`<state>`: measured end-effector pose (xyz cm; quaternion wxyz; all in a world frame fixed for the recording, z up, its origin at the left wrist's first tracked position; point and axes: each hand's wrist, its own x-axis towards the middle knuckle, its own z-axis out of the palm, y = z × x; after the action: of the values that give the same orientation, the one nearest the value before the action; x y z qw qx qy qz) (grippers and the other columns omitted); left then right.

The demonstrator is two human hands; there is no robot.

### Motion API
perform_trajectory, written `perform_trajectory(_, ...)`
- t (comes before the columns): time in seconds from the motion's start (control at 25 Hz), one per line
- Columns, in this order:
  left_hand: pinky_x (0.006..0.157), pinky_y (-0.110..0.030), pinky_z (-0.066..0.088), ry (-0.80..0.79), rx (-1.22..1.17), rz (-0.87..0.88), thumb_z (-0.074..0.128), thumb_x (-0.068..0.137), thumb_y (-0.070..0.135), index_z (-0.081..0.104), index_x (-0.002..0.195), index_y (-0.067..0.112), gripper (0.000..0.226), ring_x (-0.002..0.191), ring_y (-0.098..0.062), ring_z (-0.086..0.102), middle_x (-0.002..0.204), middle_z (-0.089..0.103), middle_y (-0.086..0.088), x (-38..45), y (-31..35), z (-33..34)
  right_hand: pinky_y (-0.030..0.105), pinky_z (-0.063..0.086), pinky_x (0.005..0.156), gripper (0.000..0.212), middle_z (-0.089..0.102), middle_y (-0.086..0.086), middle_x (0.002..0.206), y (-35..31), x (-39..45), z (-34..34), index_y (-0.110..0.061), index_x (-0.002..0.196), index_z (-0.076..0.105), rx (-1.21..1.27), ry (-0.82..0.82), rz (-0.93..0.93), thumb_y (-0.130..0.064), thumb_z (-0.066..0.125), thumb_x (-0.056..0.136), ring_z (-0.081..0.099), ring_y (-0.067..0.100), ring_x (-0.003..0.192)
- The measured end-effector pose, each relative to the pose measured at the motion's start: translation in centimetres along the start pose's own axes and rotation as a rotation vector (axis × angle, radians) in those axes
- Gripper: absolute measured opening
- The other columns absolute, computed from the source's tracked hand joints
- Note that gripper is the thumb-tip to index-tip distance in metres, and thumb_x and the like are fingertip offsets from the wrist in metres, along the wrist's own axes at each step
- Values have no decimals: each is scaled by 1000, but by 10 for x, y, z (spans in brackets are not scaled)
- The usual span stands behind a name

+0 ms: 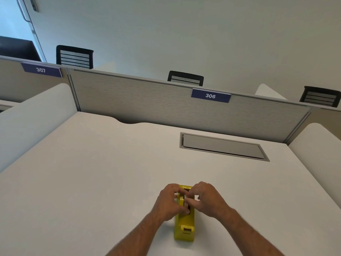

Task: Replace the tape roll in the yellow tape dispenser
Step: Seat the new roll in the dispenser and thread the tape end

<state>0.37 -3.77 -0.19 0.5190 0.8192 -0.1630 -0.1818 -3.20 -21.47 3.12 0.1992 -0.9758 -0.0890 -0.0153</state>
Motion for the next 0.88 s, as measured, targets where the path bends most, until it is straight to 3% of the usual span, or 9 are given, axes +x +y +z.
perform_trajectory(0.32, 79, -15, 47, -3, 1, -16, 95, 51, 24, 67, 98, 37, 56, 102, -5, 54, 123, 51, 15, 0, 0, 0, 35, 53, 76, 24, 75, -4, 88, 0, 1, -2, -24, 96, 77, -25, -17, -1, -39, 58, 92, 59, 13, 84)
perform_trajectory(0.48, 75, -10, 44, -10, -6, -16, 95, 51, 22, 64, 89, 45, 53, 100, -1, 53, 122, 49, 17, 0, 0, 0, 32, 54, 78, 21, 74, -8, 95, 2, 1, -8, -28, 101, 76, -19, -98, -40, -41, 64, 90, 58, 10, 89)
perform_trajectory(0.72, 71, -6, 42, -11, 2, -17, 96, 52, 22, 63, 91, 45, 56, 96, 7, 52, 123, 48, 17, 0, -1, 0, 33, 52, 79, 22, 74, -5, 97, 2, 2, -5, -27, 105, 75, -58, -60, -66, -36, 57, 96, 59, 14, 91)
perform_trajectory(0.88, 74, -9, 44, -10, -1, -35, 96, 52, 25, 65, 96, 44, 57, 103, -5, 55, 127, 48, 15, 2, -2, 1, 33, 52, 80, 22, 75, -3, 97, 2, 2, -4, -22, 105, 75, -8, -36, -46, -32, 58, 96, 60, 14, 89)
